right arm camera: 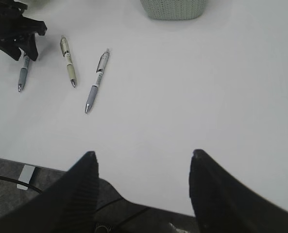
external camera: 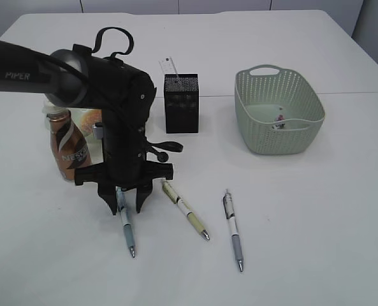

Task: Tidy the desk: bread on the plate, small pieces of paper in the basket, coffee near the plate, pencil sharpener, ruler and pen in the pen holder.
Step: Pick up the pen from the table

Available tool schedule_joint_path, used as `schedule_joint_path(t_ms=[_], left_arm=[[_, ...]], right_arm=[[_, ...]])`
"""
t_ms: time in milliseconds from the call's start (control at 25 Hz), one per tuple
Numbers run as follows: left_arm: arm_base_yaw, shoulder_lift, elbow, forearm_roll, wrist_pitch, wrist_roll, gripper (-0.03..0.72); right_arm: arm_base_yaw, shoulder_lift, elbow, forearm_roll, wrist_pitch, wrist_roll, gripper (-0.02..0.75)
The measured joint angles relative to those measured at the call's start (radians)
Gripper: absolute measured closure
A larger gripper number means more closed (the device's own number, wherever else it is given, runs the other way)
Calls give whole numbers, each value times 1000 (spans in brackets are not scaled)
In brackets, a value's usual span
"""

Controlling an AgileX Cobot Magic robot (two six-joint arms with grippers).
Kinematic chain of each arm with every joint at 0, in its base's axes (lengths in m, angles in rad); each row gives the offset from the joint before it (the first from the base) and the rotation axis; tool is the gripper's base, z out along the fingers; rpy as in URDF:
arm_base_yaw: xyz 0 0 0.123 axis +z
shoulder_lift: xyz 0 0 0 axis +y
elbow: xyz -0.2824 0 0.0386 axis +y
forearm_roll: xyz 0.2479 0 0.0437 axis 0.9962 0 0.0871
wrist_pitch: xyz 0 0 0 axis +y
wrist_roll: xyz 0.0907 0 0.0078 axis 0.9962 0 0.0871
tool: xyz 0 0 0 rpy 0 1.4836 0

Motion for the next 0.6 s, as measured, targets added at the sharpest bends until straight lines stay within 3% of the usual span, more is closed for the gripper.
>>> schedule_joint_path(t_ms=[600], left_arm=[[0,14,0,-22,-41,-28,380]], right_arm=[[0,0,-17,0,12,0,274]])
